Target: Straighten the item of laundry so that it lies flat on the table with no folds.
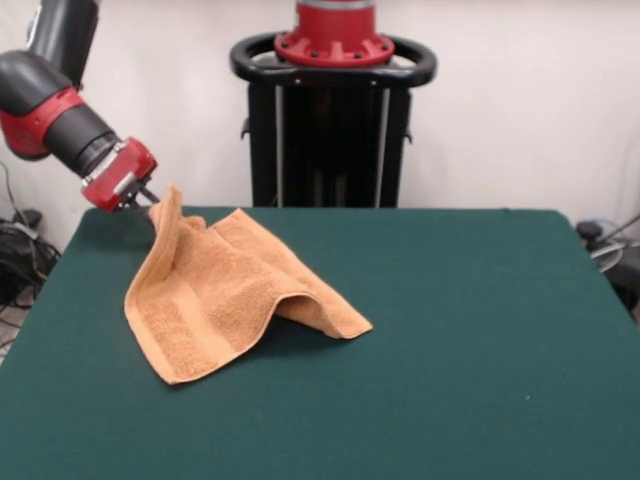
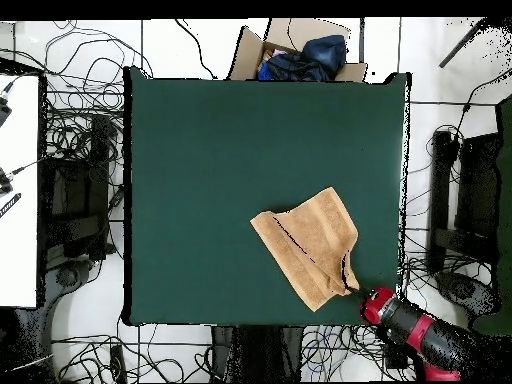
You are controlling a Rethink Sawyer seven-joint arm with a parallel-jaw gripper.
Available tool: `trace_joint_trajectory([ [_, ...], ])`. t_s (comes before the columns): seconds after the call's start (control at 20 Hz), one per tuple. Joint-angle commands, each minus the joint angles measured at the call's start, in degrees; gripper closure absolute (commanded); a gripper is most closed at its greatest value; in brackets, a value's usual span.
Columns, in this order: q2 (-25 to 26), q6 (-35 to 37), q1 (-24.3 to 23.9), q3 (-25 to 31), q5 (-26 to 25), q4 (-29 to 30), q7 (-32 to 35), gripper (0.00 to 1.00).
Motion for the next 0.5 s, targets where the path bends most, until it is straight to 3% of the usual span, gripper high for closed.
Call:
trace_joint_trajectory([
  [0.05, 0.6, 5.46, 2.93, -5.32, 1.84, -10.36, -10.67, 1.0],
  [0.5, 0.02, 6.61, 3.77, -5.39, 1.95, -11.51, -12.99, 1.0],
])
